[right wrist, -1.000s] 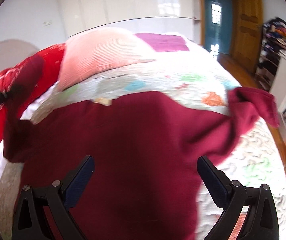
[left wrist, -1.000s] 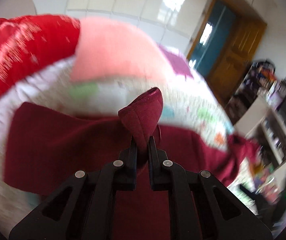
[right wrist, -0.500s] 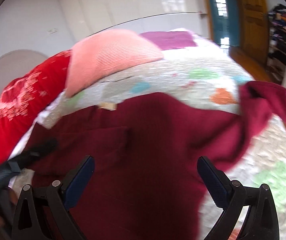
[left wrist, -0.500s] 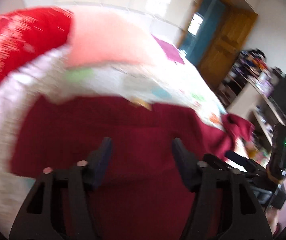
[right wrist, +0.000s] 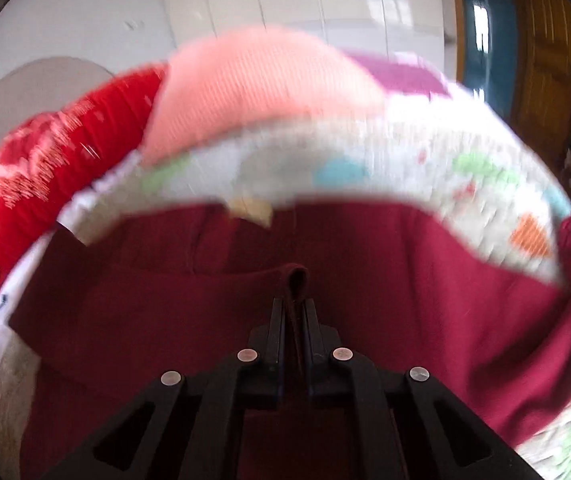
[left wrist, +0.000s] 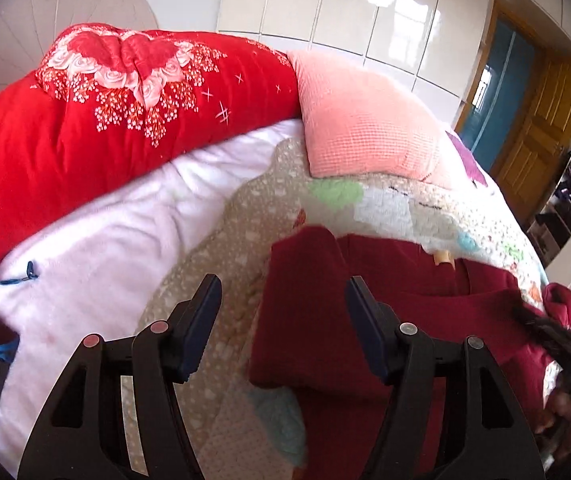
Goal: Fold small clothes
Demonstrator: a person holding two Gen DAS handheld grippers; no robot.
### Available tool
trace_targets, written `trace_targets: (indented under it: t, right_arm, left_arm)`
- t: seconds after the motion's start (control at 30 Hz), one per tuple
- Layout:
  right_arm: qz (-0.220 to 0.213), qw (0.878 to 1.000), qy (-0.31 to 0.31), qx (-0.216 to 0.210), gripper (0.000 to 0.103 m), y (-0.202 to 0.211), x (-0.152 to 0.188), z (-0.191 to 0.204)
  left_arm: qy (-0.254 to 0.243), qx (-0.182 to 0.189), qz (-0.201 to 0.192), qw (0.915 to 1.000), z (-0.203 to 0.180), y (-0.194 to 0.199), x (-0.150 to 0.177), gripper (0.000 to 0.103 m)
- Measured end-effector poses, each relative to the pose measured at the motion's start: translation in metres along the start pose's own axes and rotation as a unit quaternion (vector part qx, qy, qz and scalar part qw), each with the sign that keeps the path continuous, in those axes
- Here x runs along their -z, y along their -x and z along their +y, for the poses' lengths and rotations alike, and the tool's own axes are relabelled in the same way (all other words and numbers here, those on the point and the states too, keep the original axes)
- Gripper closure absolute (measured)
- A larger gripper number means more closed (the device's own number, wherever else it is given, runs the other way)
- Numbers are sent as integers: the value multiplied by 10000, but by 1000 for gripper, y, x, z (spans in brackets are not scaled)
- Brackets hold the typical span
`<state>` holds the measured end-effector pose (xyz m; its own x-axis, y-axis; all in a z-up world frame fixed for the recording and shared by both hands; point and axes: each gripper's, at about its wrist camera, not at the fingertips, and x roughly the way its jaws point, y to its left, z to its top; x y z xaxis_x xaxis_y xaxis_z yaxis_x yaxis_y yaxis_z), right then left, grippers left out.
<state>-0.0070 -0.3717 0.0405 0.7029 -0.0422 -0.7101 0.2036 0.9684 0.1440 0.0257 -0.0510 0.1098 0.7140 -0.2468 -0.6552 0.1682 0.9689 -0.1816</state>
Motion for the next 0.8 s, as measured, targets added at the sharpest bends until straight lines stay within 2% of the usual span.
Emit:
trace_targets:
  t: [0.07,0.2,0.27,0.37,0.4,0.47,0.5,0.53,0.6,0.7,0.73,0.8]
  right_arm:
    - [-387,9989,-22,251,96,29,-7,-10]
    - [-661,9936,-282,867,96,49,-14,-41]
    - [-385,9947,-395,870,96,30,-15,-52]
    - [345,9907,-179,1301,95,4,-5,-59]
    - [477,9905,-177,1280,93,3,-3,-61]
    - [206,9916,-442,1195,81,21,1,-70]
    - [61,9907,-524,1251,67,29,0,-71]
    - [-90,9901,-562,1287,59,37,-1,-69]
    - [-243,9926,-444,1099,59,45,-6,-61]
    - [-125,9976,-63,678,60,34,-14,-39]
    - [-39,9982,53,597,66,25,-15,-33]
    - [165,9964,190,812,72,1,-13,-31]
  left_arm:
    - [-18,40,35,10000,-4,-4,2,39]
    - [-133,24,318,9994,-17,-25,14,39]
    - [-217,-32,492,9985,-24,-37,20,39]
    - [-302,-73,550,9980,-31,-43,24,39]
    - [-300,-87,506,9982,-31,-43,24,39]
    - [-299,-119,491,9983,-34,-47,23,39]
    - [-316,-140,521,9980,-35,-51,23,39]
    - [-341,-173,566,9977,-37,-56,23,39]
    - [-379,-261,648,9968,-40,-67,23,39]
    - [-376,-420,846,9948,-42,-87,26,39]
    - [-341,-448,931,9941,-41,-93,27,39]
    - [-215,-405,1115,9927,-37,-104,31,38]
